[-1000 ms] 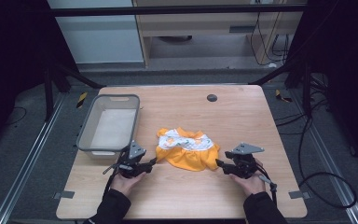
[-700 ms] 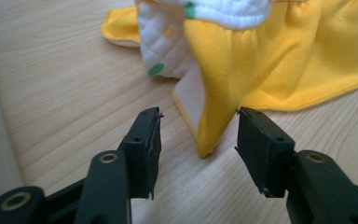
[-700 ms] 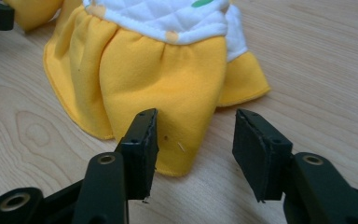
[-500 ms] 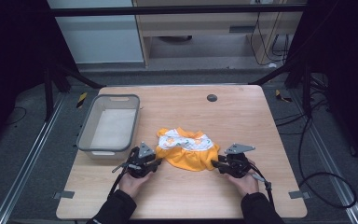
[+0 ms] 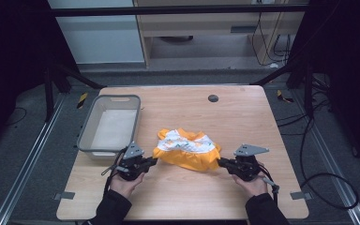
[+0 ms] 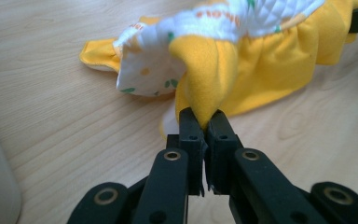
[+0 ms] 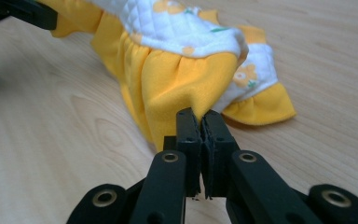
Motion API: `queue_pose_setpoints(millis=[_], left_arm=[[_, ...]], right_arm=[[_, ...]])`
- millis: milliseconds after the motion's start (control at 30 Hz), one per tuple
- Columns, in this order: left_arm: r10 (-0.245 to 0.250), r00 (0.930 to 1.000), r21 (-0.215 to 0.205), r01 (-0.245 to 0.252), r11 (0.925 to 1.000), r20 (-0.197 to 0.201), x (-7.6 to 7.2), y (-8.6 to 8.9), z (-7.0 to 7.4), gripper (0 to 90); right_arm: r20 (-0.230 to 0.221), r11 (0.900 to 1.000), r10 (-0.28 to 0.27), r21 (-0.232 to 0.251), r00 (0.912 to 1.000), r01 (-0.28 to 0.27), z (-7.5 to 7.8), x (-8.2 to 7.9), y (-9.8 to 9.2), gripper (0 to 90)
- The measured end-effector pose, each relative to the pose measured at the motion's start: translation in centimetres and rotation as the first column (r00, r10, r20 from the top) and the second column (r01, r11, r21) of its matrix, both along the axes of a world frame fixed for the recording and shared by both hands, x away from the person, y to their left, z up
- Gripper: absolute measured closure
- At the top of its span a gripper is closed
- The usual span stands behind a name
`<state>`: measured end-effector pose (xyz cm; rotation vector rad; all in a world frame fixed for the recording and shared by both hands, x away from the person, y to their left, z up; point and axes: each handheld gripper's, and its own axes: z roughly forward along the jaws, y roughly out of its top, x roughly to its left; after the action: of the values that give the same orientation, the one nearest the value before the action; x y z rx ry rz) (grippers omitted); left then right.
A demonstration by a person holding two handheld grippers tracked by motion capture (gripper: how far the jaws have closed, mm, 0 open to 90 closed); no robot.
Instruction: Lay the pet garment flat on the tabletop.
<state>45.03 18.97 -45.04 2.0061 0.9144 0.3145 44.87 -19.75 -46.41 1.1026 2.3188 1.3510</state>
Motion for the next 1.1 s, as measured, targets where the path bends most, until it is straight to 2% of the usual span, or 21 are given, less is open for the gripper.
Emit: queue_pose_setpoints(millis=[100,200,233,267,333,400,467,567,600,700,733,833,867,900,967,1000,1100], left_arm=[[-0.021,0.9997,-0.030,0.021,0.9993,-0.015,-1.3,0.8,0.8,86.5],[-0.040,0.9986,-0.027,0.039,0.9989,-0.035,-2.6,1.1,0.9,86.1],[-0.045,0.9977,-0.020,0.044,0.9988,-0.050,-3.0,1.1,0.8,86.1],[-0.051,0.9972,-0.018,0.050,0.9986,-0.055,-3.4,1.2,0.6,85.4],[-0.047,0.9954,-0.007,0.047,0.9989,-0.084,-4.1,1.1,0.1,84.8],[-0.040,0.9947,0.009,0.041,0.9991,-0.094,-4.5,0.8,-0.4,82.2],[-0.033,0.9947,0.051,0.038,0.9980,-0.097,-4.6,0.4,-1.0,78.1],[-0.022,0.9936,0.100,0.034,0.9944,-0.111,-4.6,-0.1,-1.9,72.5],[-0.017,0.9940,0.109,0.029,0.9936,-0.108,-4.6,0.0,-2.0,70.3],[0.003,0.9967,0.107,0.005,0.9943,-0.081,-4.9,0.4,-1.8,58.1],[0.008,0.9976,0.096,-0.002,0.9954,-0.068,-5.1,0.7,-1.7,53.2],[0.024,0.9988,0.066,-0.021,0.9976,-0.043,-5.7,1.4,-1.2,41.8],[0.027,0.9994,0.037,-0.026,0.9990,-0.022,-6.0,1.8,-0.8,37.2],[0.027,0.9994,0.037,-0.026,0.9990,-0.022,-6.0,1.8,-0.8,36.6],[0.035,0.9994,0.007,-0.035,0.9994,-0.001,-6.1,2.1,-0.3,35.8],[0.047,0.9987,-0.017,-0.047,0.9987,0.021,-5.8,2.4,0.3,35.2],[0.060,0.9973,-0.030,-0.059,0.9978,0.043,-5.4,2.6,0.9,35.1]], right_arm=[[0.019,1.000,0.025,0.015,0.9995,-0.026,1.1,-1.1,-0.3,86.8],[0.011,0.997,0.065,0.032,0.9978,-0.066,1.9,-2.9,-0.5,86.7],[0.011,0.997,0.065,0.032,0.9978,-0.066,1.9,-2.9,-0.5,86.7],[-0.007,0.996,0.081,0.042,0.9967,-0.081,1.9,-3.9,-0.9,86.6],[-0.016,0.996,0.084,0.041,0.9963,-0.084,1.8,-4.3,-1.0,86.6],[-0.042,0.996,0.082,0.026,0.9958,-0.081,1.3,-4.9,-1.3,86.3],[-0.061,0.998,0.067,-0.003,0.9959,-0.067,0.6,-5.2,-1.5,85.8],[-0.076,0.996,0.034,-0.084,0.9965,-0.041,-0.6,-5.0,-1.3,82.9],[-0.089,0.995,0.030,-0.096,0.9956,-0.038,-0.9,-4.8,-1.2,80.9],[-0.080,0.992,0.029,-0.123,0.9964,-0.039,-1.3,-4.6,-1.0,75.4],[-0.073,0.992,0.028,-0.119,0.9970,-0.036,-1.3,-4.7,-1.0,73.2],[-0.024,0.995,0.017,-0.101,0.9996,-0.020,-0.8,-4.8,-1.2,67.5],[0.010,0.996,0.006,-0.086,0.9999,-0.005,-0.4,-4.8,-1.3,65.5],[0.010,0.996,0.006,-0.086,0.9999,-0.005,-0.4,-4.8,-1.3,65.5],[0.041,0.997,-0.007,-0.072,0.9991,0.009,-0.1,-4.8,-1.5,64.1],[0.071,0.998,-0.022,-0.061,0.9972,0.027,0.4,-4.5,-1.7,61.8],[0.087,0.998,-0.040,-0.054,0.9954,0.044,0.7,-4.1,-1.7,58.8]])
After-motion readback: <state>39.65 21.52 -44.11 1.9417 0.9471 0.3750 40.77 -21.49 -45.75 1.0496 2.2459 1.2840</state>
